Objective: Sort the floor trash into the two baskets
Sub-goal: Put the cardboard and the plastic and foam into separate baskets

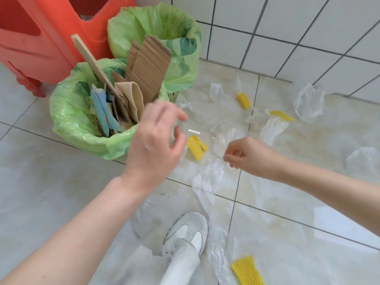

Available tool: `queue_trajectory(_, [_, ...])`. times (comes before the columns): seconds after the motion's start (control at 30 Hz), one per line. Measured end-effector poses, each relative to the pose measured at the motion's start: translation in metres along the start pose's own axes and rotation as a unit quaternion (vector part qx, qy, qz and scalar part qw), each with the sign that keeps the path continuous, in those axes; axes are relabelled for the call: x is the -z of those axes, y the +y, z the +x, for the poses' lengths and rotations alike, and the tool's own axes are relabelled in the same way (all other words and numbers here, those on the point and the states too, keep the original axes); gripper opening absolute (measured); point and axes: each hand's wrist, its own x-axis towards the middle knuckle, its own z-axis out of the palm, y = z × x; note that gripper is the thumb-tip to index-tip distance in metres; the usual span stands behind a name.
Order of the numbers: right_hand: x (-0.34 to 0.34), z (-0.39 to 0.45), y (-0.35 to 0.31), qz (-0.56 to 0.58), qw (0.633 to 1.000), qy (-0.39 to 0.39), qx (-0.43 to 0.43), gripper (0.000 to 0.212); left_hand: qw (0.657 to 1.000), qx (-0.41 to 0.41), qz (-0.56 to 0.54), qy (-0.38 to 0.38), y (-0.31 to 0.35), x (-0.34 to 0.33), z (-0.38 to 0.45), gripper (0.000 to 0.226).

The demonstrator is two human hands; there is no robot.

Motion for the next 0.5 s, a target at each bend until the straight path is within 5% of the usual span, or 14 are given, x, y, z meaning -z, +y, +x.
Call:
queue_trajectory(0.23, [-0.073,-0.064,0.054,-0.010,0.998,-0.057,0.025,0.014,0.953,0.084,0.011,-0.290,-0.016,-0.062,-0.077,0.014])
queue_trajectory(0.37, [-0.122,-0.088,0.068,-0.009,0.997,-0.075,0.029,0.028,0.854,0.177,0.160,-0.462,-0.045,-0.069,-0.113,0.041])
queue_trajectory(0.5, [-0.166,-0.100,0.068,0.016,0.998,-0.067,0.005,0.046,0.758,0.296,0.239,-0.529,-0.060,-0.069,-0.144,0.071])
